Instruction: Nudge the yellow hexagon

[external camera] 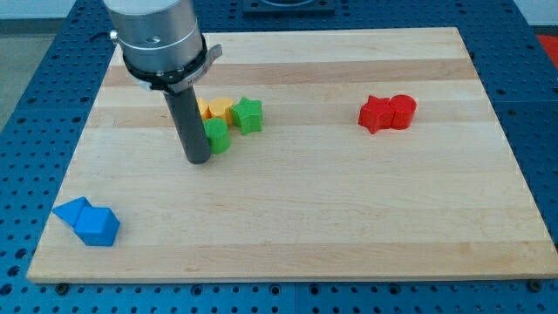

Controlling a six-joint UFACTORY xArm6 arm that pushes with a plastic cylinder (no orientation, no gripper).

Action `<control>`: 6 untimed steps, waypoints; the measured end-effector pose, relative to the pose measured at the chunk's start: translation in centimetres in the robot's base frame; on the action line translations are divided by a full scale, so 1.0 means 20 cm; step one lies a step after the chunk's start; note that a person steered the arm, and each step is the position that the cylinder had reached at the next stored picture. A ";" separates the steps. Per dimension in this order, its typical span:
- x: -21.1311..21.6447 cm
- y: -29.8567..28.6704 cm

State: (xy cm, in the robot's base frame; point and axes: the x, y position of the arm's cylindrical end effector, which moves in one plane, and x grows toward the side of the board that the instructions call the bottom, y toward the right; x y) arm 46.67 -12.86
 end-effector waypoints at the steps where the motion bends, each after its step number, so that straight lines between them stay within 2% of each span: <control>1: -0.05 -0.18; 2: -0.22 -0.17; 3: -0.27 -0.10; 6: -0.26 -0.09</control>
